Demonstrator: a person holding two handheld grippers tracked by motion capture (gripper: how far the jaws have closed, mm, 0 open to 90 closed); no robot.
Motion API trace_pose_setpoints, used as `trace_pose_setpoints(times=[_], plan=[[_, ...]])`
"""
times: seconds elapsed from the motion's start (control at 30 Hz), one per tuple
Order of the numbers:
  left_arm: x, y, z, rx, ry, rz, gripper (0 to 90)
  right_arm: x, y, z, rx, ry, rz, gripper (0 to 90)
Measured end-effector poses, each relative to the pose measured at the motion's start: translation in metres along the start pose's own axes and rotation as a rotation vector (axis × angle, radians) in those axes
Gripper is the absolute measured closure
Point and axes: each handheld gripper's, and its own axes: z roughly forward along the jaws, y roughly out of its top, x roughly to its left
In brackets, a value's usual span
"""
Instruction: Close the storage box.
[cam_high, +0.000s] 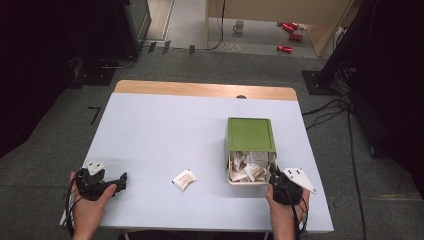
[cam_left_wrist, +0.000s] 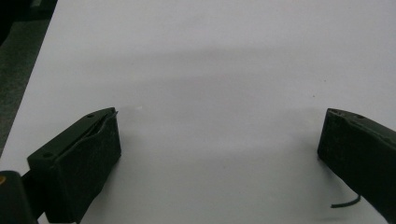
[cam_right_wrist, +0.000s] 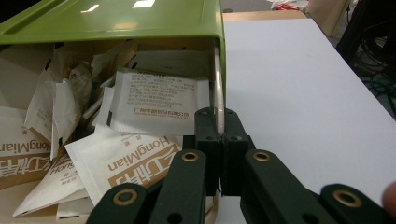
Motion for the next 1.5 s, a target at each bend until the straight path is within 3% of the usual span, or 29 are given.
trace_pose_setpoints(times=[0.23,0.4,0.47,0.67,0.77,0.9,1.03,1.13,1.5], plan=[[0.000,0.000,0.000,-0.001,0.000,0.000,0.0,-0.006,0.000,0.002,-0.003,0.026,0.024,88.0],[0.000,0.000,0.000,0.000,0.000,0.000,0.0,-0.017,0.001,-0.002,-0.033,0.141,0.045,73.6],[0.000,0.000,0.000,0.000,0.000,0.000,0.0,-0.020,0.002,-0.004,-0.039,0.145,0.044,72.1],[0.000,0.000,0.000,0.000,0.000,0.000,0.0,-0.024,-0.004,-0.011,-0.039,0.174,0.034,81.2],[0.000,0.000,0.000,0.000,0.000,0.000,0.0,-0.024,-0.008,-0.016,-0.034,0.165,0.021,86.9],[0.000,0.000,0.000,0.000,0.000,0.000,0.0,-0.025,-0.009,-0.017,-0.037,0.163,0.023,88.1],[0.000,0.000,0.000,0.000,0.000,0.000,0.0,-0.021,-0.008,-0.017,-0.041,0.129,0.000,90.0],[0.000,0.000,0.000,0.000,0.000,-0.001,0.0,-0.018,-0.007,-0.016,-0.042,0.101,-0.025,90.0],[0.000,0.000,0.000,0.000,-0.001,0.000,0.0,-0.011,0.002,-0.010,-0.018,0.069,-0.037,90.0]])
